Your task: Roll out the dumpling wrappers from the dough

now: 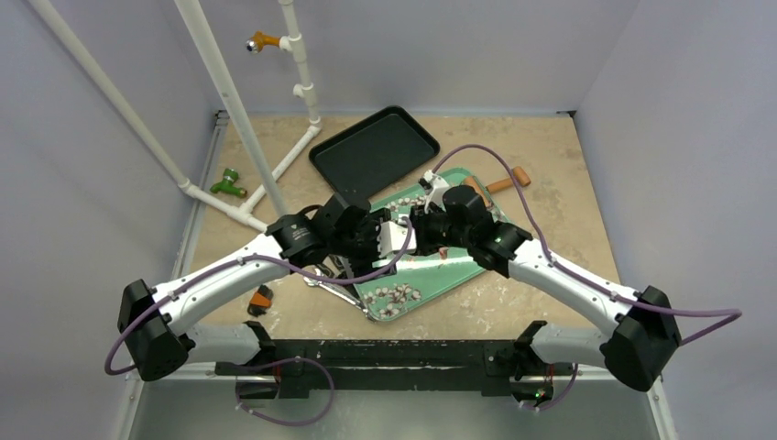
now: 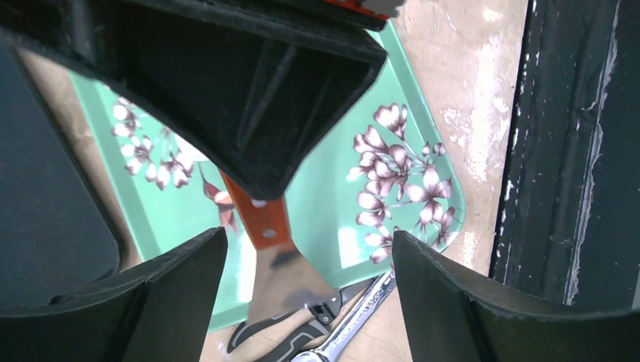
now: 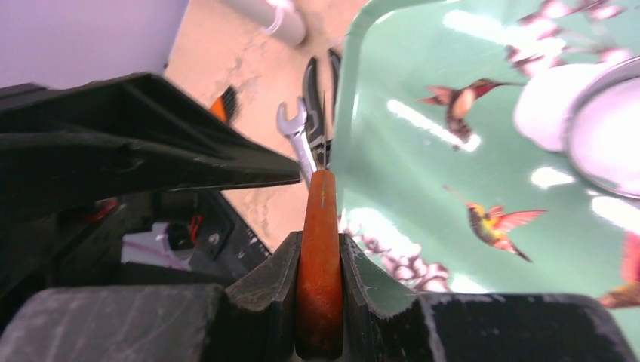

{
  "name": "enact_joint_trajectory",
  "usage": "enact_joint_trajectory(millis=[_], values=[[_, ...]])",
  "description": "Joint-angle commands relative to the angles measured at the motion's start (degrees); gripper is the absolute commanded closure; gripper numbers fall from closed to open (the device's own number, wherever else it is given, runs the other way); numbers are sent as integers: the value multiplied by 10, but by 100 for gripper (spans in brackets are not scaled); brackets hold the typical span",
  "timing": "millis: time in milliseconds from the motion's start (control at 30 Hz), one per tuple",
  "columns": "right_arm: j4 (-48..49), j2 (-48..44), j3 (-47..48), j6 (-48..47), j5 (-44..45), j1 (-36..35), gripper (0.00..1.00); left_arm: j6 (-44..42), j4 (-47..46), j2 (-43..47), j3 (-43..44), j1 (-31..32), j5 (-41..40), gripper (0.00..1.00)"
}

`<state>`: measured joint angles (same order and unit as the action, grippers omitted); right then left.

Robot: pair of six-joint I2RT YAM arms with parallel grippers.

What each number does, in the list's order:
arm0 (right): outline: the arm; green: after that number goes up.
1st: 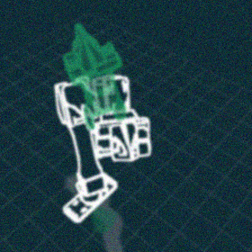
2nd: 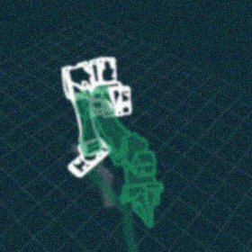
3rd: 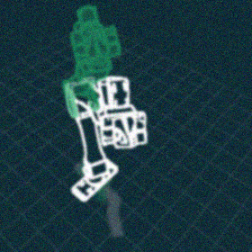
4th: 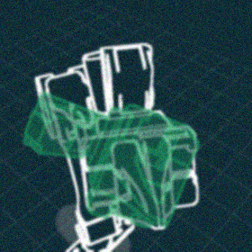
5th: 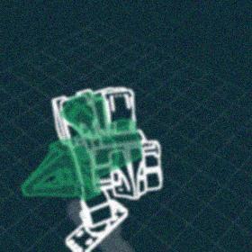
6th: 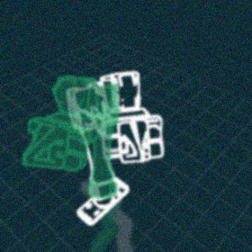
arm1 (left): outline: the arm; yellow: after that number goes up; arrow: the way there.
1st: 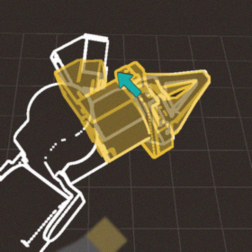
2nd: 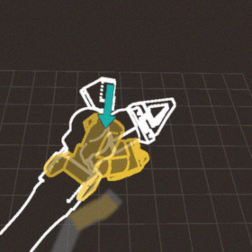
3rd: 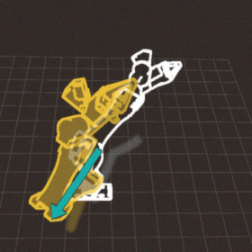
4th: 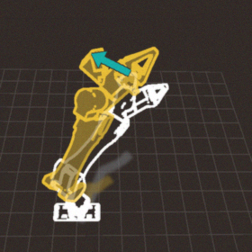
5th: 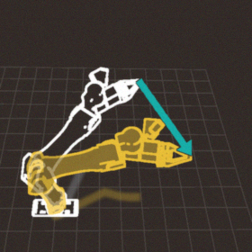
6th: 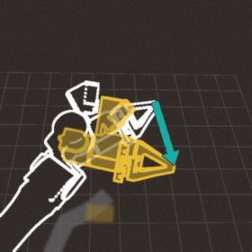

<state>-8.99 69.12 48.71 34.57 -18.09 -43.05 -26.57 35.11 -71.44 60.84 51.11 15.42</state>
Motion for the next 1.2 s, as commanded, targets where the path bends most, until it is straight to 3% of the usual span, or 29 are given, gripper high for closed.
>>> enact_joint_trajectory(millis=[0,67,300,433,700,900,1167], values=[[-74,-49,83,-45,112,15,100,9,19,33,69,-5,7,20],[-104,-65,102,-48,145,37,100,17,41,30,98,-7,1,19],[-140,-101,133,-73,138,154,100,40,81,-26,164,-14,-10,19],[-203,-82,191,-116,206,207,100,63,121,-100,232,-42,-21,19],[-224,-67,184,-104,151,324,100,114,154,-309,388,-98,7,20],[-318,-17,234,-88,137,329,100,132,117,-381,435,-99,4,25],[-370,-15,200,-103,119,329,100,201,36,-425,437,-97,-31,30]])
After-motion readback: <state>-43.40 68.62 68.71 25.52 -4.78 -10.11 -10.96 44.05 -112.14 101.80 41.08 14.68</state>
